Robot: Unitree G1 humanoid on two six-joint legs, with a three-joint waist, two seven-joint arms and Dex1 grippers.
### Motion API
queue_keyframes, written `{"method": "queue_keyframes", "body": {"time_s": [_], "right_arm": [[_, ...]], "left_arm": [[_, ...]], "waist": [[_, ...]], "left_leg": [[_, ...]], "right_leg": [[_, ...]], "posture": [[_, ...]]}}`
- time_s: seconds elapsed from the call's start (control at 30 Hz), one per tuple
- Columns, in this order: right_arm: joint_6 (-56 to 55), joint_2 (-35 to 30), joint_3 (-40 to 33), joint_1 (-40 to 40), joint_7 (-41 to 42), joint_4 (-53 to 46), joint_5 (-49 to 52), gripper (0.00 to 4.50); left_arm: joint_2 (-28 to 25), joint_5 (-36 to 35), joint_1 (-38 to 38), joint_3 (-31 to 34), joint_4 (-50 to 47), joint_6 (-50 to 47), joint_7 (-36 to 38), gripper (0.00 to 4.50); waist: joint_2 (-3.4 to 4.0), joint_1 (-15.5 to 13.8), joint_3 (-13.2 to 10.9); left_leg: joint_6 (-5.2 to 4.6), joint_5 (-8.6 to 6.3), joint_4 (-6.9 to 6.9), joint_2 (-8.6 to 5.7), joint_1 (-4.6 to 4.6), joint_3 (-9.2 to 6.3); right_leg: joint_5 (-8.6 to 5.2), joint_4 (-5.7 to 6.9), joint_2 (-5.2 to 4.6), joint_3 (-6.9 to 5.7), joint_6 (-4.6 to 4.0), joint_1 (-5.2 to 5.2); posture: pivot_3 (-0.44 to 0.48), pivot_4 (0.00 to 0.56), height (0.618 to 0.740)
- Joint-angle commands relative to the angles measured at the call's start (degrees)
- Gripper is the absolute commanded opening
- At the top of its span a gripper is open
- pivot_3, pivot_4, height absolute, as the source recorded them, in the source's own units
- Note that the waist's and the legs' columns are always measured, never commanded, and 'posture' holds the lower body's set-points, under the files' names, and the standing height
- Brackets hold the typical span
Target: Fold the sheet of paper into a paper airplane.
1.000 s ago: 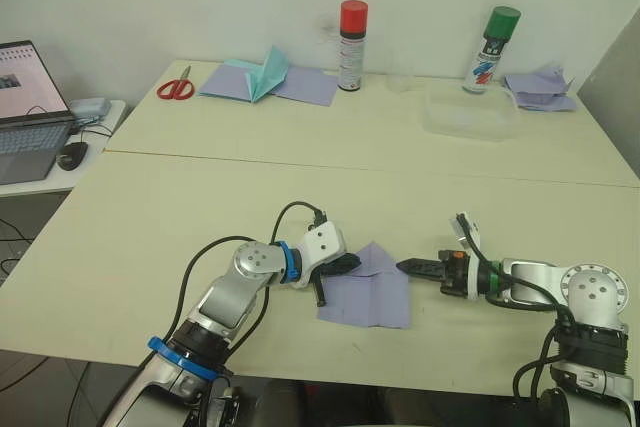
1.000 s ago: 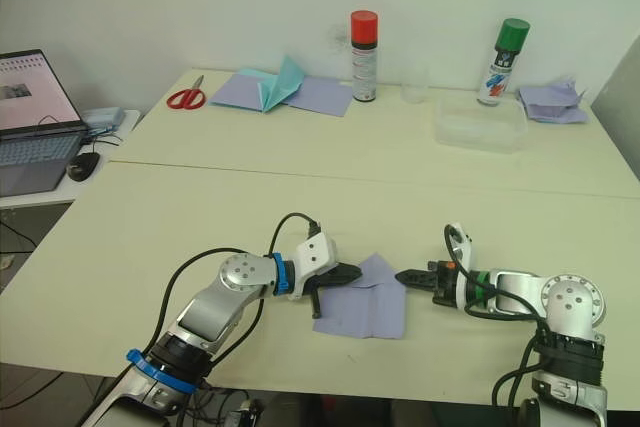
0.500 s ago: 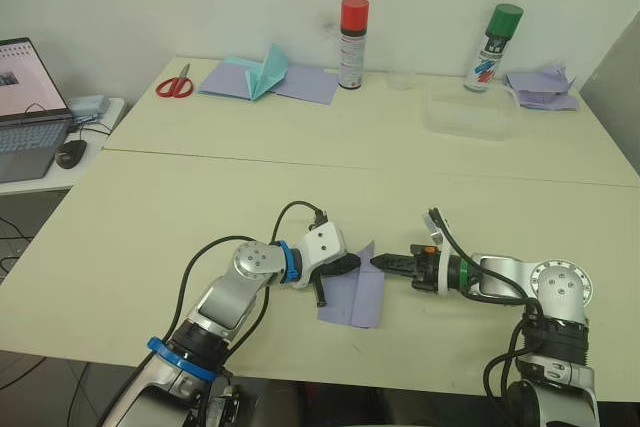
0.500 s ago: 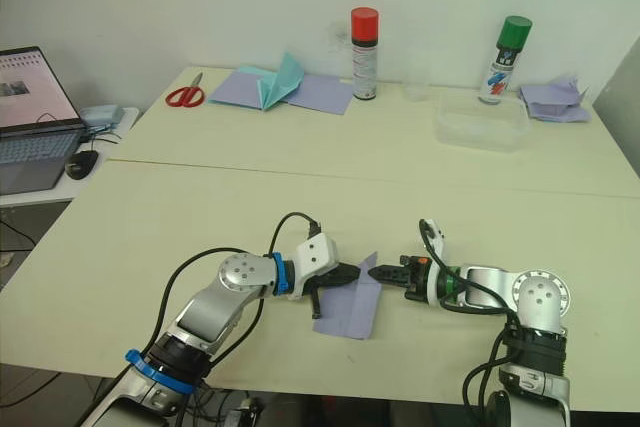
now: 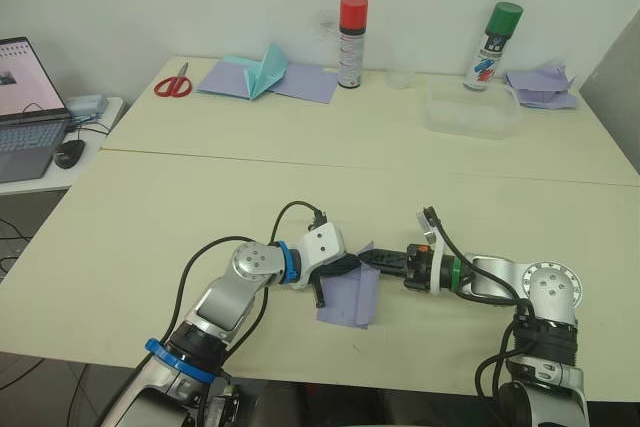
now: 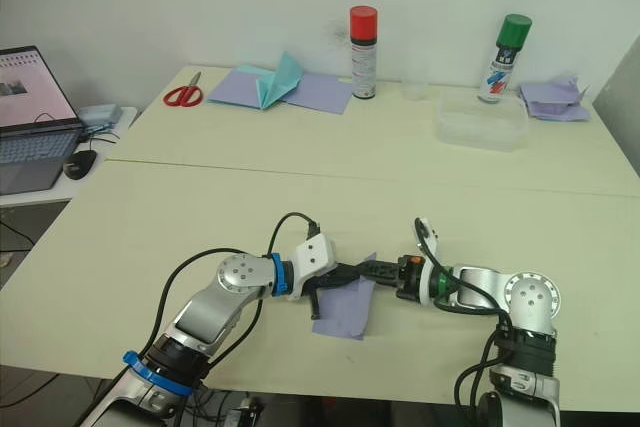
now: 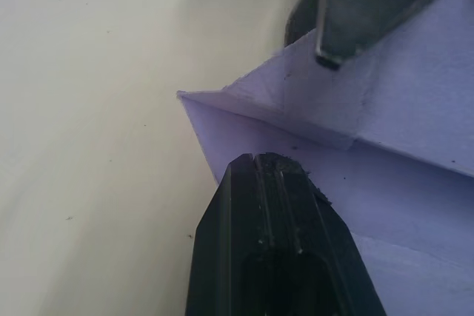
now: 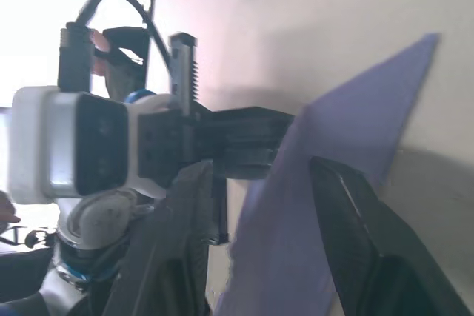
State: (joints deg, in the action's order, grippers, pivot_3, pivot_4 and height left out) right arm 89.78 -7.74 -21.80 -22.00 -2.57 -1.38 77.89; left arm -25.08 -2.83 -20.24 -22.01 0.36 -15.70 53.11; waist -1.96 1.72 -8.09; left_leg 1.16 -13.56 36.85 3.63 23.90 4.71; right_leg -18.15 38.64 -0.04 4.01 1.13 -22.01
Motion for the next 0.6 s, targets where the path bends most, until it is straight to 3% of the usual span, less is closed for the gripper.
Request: {"method": "queue_keyframes", "body": {"time_s": [0.03, 0.23, 0.33, 0.47, 0.6], "right_arm": [[-2.5, 0.0, -1.3, -0.6, -2.3, 0.9, 7.8, 1.94], [-6.8, -1.9, 2.9, 2.0, -8.1, 2.1, 14.4, 1.94], [-8.6, -3.0, 4.9, 3.7, -8.9, 1.9, 14.1, 1.35], [-11.3, -3.8, 6.8, 5.0, -10.3, 1.4, 15.7, 0.01], [-12.3, -5.4, 9.4, 5.9, -9.5, 0.0, 15.7, 0.01]], "left_arm": [[-0.8, 2.4, 2.0, -3.0, 2.2, -2.0, 0.7, 0.0], [-1.1, 2.4, 1.8, -3.0, 2.3, -2.0, 1.0, 0.0], [-1.4, 2.5, 1.7, -3.0, 2.2, -2.0, 1.1, 0.0], [-2.0, 3.0, 1.8, -3.3, 2.1, -1.7, 1.4, 0.0], [-2.3, 3.0, 2.1, -3.3, 1.7, -1.8, 1.5, 0.0]], "waist": [[0.0, 0.0, 0.0], [0.0, 0.1, 0.0], [0.0, 0.1, 0.0], [0.0, 0.2, 0.0], [0.0, 0.3, 0.0]], "left_leg": [[0.0, 0.0, 0.0, 0.0, 0.0, 0.01], [0.0, 0.0, -0.01, 0.0, 0.0, 0.01], [0.0, 0.0, -0.02, 0.01, 0.01, 0.01], [0.0, 0.0, -0.02, 0.02, 0.0, 0.02], [0.0, 0.0, -0.04, 0.04, 0.0, 0.02]], "right_leg": [[0.0, -0.01, 0.0, 0.01, 0.0, 0.0], [0.0, -0.01, 0.0, 0.01, 0.01, 0.0], [-0.01, -0.01, 0.0, 0.01, 0.01, -0.01], [-0.02, 0.0, 0.0, 0.02, 0.04, -0.02], [-0.02, -0.01, 0.0, 0.02, 0.04, -0.02]], "posture": [[0.0, 0.15, 0.74], [0.0, 0.15, 0.74], [0.0, 0.15, 0.74], [0.0, 0.15, 0.74], [0.0, 0.15, 0.74]]}}
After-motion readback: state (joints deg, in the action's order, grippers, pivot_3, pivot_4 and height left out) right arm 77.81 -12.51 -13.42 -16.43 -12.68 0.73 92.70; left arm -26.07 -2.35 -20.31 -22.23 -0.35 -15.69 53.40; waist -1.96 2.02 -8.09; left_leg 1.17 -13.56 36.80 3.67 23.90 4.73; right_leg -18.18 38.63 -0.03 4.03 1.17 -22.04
